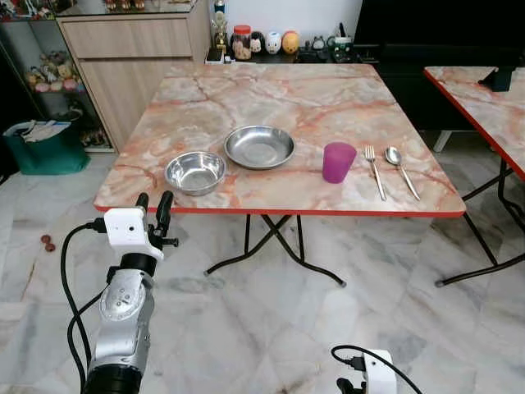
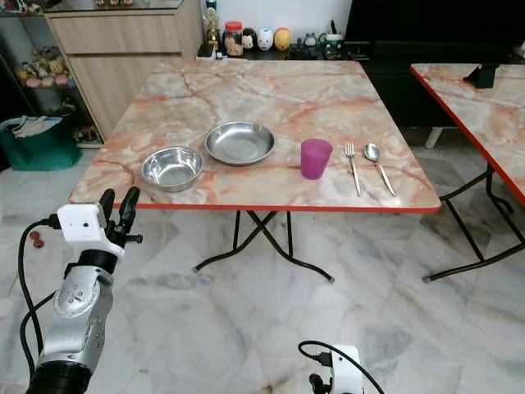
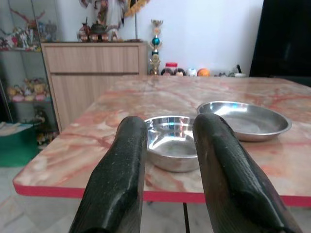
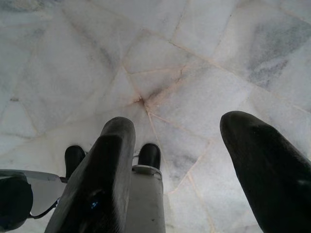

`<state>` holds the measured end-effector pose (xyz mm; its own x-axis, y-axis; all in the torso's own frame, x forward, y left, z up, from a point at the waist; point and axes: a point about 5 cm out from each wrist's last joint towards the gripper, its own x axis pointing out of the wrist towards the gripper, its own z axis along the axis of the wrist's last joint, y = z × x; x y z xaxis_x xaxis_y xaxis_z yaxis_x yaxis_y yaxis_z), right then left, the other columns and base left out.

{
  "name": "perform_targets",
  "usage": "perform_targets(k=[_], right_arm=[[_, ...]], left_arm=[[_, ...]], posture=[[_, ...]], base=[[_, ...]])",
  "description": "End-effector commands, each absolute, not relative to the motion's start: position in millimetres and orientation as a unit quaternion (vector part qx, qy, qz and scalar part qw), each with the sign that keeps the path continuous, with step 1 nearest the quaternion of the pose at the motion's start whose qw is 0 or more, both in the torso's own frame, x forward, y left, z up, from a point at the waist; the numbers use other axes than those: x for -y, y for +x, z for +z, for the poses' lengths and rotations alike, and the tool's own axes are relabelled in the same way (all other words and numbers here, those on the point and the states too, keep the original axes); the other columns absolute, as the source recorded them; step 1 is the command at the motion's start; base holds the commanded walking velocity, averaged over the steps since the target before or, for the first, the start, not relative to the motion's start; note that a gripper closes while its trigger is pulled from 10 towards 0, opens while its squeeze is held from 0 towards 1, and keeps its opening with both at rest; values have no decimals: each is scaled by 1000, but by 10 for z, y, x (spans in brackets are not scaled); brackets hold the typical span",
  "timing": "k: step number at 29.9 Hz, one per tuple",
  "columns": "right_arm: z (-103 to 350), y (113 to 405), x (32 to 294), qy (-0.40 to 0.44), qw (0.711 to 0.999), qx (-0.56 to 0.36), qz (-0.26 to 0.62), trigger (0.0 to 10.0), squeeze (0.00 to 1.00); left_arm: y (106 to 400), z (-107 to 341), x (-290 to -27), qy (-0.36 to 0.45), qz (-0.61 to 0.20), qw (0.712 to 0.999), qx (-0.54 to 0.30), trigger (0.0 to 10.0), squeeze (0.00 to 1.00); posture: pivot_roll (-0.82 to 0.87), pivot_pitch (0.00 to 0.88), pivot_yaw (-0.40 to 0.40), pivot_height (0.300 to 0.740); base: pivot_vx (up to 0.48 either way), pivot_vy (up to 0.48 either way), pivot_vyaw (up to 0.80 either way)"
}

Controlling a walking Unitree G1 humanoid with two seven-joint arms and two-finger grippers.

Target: Setting the table

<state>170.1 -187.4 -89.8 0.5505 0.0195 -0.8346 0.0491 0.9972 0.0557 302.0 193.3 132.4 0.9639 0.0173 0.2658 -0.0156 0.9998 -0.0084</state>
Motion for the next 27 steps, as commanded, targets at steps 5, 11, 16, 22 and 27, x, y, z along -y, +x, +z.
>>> perform_targets(k=[5,11,16,22,27], right_arm=[[-880,1737,1890,32,882,-470,-7,10000,0],[-840,1848,1812,31,887,-461,0,10000,0],[-775,2006,1657,31,895,-444,15,10000,0],[-763,2030,1650,30,896,-442,17,10000,0],[-777,1982,1773,28,894,-447,10,10000,0]], left_arm=[[3047,1240,-1903,-1,20,996,90,10000,745],[3020,1255,-1877,-3,16,996,82,10000,1000],[3018,1275,-1851,-5,9,997,82,10000,1000],[3010,1300,-1837,-8,6,996,85,10000,1000],[3018,1351,-1825,-6,6,996,93,10000,1000]], posture=[[37,0,-27,740],[37,0,-30,740],[36,0,-30,740],[37,0,-31,740],[36,0,-28,740]], base=[[0,0,0],[0,0,0],[0,0,0],[0,0,0],[0,0,0]])
